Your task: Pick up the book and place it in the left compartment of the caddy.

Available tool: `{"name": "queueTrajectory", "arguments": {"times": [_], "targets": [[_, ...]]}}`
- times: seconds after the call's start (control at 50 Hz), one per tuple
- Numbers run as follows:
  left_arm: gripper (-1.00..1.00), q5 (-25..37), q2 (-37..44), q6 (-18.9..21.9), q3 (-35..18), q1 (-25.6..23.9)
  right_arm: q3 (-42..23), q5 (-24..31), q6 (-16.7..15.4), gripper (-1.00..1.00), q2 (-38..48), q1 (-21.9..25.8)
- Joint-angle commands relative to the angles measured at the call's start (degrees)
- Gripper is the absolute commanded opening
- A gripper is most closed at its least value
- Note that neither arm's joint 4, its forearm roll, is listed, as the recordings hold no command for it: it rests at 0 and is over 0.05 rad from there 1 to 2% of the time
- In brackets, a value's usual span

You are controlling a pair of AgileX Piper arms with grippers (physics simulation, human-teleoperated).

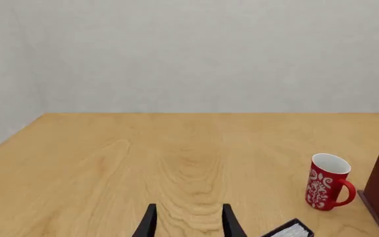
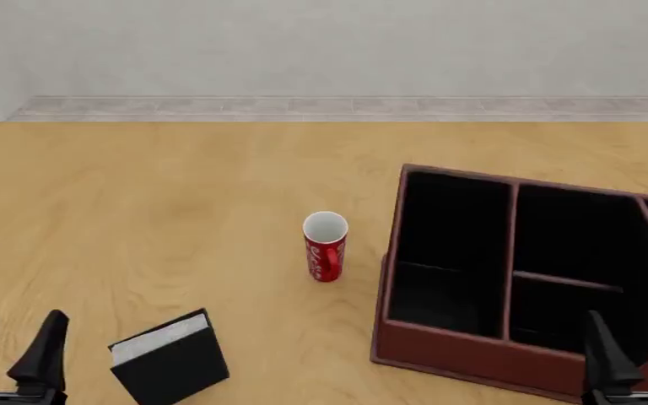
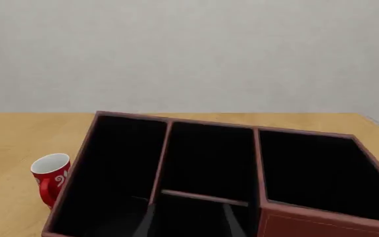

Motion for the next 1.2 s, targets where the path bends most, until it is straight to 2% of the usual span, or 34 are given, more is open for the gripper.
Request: {"name": "queueTrajectory", "arguments": {"times": [0.02,0.38,0.44,0.46,0.5,0.56,0.62,0.68,0.7,0.74,0.76,0.8,0.84,0.88,0.94,0.96,0.98,1.04,1.06,1.1,1.12,1.14,1.16,1.2], "targets": [[1.00,0.14,0.06,-0.01,-0.17,-0.07,-0.15,0.03,0.01,1.00,0.16,0.01],[1.00,-0.10,0.33,-0.03,-0.14,-0.06,-0.05,0.01,0.05,1.00,0.13,0.03],[1.00,-0.23,0.41,-0.01,-0.09,-0.06,-0.11,0.09,-1.11,1.00,-0.10,0.09],[1.00,-0.23,0.41,-0.01,-0.09,-0.06,-1.13,-0.81,1.97,1.00,-0.09,-0.13],[1.00,-0.26,0.43,0.00,-0.07,-0.06,-2.20,-0.35,1.52,1.00,-0.13,-0.07],[1.00,-0.15,0.20,0.10,-0.09,-0.08,-6.08,3.53,0.62,1.00,0.58,2.02],[1.00,-1.03,-0.39,1.36,-0.14,-0.23,-10.87,3.24,-1.22,1.00,5.96,5.43],[1.00,-1.14,2.35,-0.89,-0.04,0.02,-15.08,3.45,-2.46,1.00,10.77,8.15],[1.00,-0.38,0.60,-0.01,-0.13,-0.05,-17.09,3.83,-3.92,1.00,13.93,10.18],[1.00,-0.08,0.08,0.19,-0.19,-0.06,-18.07,4.24,-4.78,1.00,15.20,11.01],[1.00,-0.02,0.04,0.21,-0.23,-0.05,-22.11,6.76,-3.62,1.00,16.73,13.36],[1.00,-0.14,0.46,-0.01,-0.25,-0.02,-23.22,7.47,-3.20,1.00,17.26,14.72],[1.00,-0.02,0.21,0.14,-0.32,-0.04,-26.07,8.72,-3.46,1.00,19.44,16.40],[1.00,0.12,0.10,0.17,-0.38,-0.04,-28.68,9.92,-5.51,1.00,22.49,18.54],[1.00,0.08,0.38,0.01,-0.41,-0.03,-31.71,11.70,-4.71,1.00,23.76,19.82],[1.00,0.16,0.23,0.09,-0.46,-0.04,-33.76,12.66,-7.15,1.00,24.24,23.73],[1.00,0.22,0.11,0.17,-0.48,-0.04,-34.84,13.26,-6.24,1.00,24.63,24.24],[1.00,0.24,0.27,0.05,-0.50,-0.03,-39.62,15.72,-8.06,1.00,27.90,29.13],[1.00,0.24,0.27,0.05,-0.50,-0.03,-40.63,16.45,-8.83,1.00,29.25,29.47],[1.00,0.36,0.01,0.18,-0.53,-0.05,-43.53,18.46,-14.23,1.00,33.83,31.92],[1.00,0.38,0.01,0.18,-0.54,-0.05,-44.89,19.56,-14.59,1.00,35.85,31.37],[1.00,0.38,0.01,0.18,-0.54,-0.05,-46.03,20.43,-12.82,1.00,37.20,30.91],[1.00,0.33,0.17,0.06,-0.50,-0.04,-47.88,20.91,-14.16,1.00,37.99,33.90],[1.00,0.32,0.14,0.08,-0.49,-0.04,-48.88,21.37,-14.20,1.00,38.63,34.15]]}}
